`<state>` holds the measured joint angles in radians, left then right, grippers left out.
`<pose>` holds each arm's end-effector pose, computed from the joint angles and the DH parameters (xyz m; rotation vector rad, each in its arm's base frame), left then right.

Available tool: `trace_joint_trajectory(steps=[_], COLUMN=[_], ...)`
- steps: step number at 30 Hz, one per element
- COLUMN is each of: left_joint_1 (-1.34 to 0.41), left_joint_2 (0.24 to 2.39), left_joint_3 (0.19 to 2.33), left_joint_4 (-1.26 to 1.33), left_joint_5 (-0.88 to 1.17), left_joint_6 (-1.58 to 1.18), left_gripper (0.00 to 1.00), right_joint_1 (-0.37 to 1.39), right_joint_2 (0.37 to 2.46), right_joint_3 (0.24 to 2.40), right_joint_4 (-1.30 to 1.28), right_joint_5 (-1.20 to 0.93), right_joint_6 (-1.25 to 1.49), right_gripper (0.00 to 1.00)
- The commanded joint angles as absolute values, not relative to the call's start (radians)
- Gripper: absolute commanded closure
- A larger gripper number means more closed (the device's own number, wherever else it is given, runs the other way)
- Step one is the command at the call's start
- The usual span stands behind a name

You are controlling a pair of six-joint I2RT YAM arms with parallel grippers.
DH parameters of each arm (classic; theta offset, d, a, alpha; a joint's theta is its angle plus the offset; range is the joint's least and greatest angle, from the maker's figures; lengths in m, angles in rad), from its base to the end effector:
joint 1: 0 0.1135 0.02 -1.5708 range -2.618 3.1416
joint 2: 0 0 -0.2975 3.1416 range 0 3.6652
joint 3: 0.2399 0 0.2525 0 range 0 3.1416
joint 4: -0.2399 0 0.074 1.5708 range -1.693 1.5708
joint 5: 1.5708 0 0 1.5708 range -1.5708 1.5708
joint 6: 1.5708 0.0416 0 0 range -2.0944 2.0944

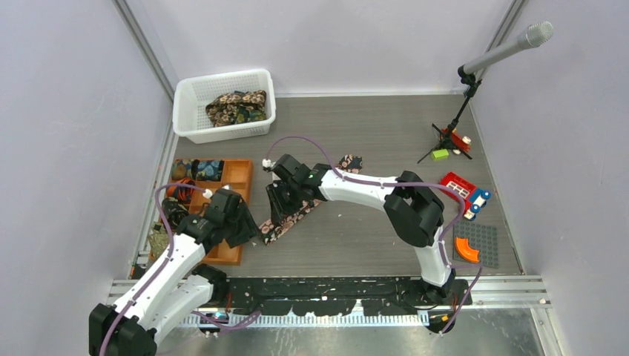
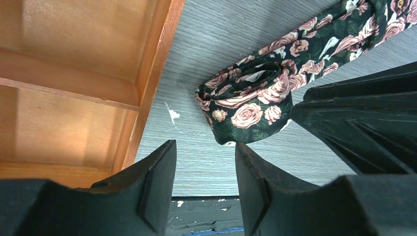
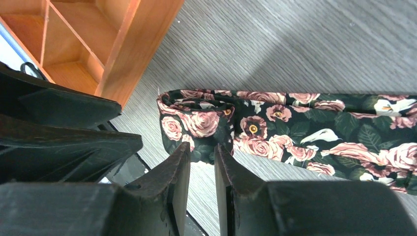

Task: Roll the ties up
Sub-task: Roll the tie at the center of the board.

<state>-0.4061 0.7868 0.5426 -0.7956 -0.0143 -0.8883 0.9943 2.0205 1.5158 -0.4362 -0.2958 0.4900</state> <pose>0.1114 -0.0472 0.2234 -0.6445 2.5993 -0.4238 0.2406 0.3923 0.2234 -0.8096 2.6113 0.9011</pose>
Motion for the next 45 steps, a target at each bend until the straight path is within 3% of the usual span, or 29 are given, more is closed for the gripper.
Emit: trace_joint_trajectory(steps=[1, 20, 45], left_joint_1=[-0.416, -0.436, -0.445], left_joint_2=[0.794, 0.810, 0.674], left_joint_3=[0.538, 0.469, 0.297], left_joint_4=[-0.741, -0.655, -0.478], left_joint_5=[-0.005, -0.004, -0.026], left_joint_6=[-0.901, -0.947, -1.203], left_gripper=[0.51, 0.49, 0.45], right_joint_1=[0.991, 0.987, 0.973], right_joint_2=[2.029, 2.094, 2.121], right_joint_3=[1.578, 1.554, 1.450], right_joint_4=[-0.439, -0.447, -0.353], right_joint_5=[-0.314, -0.295, -0.298], right_joint_6=[0.461, 0.435, 0.448], right_gripper=[0.69, 0.72, 0.73])
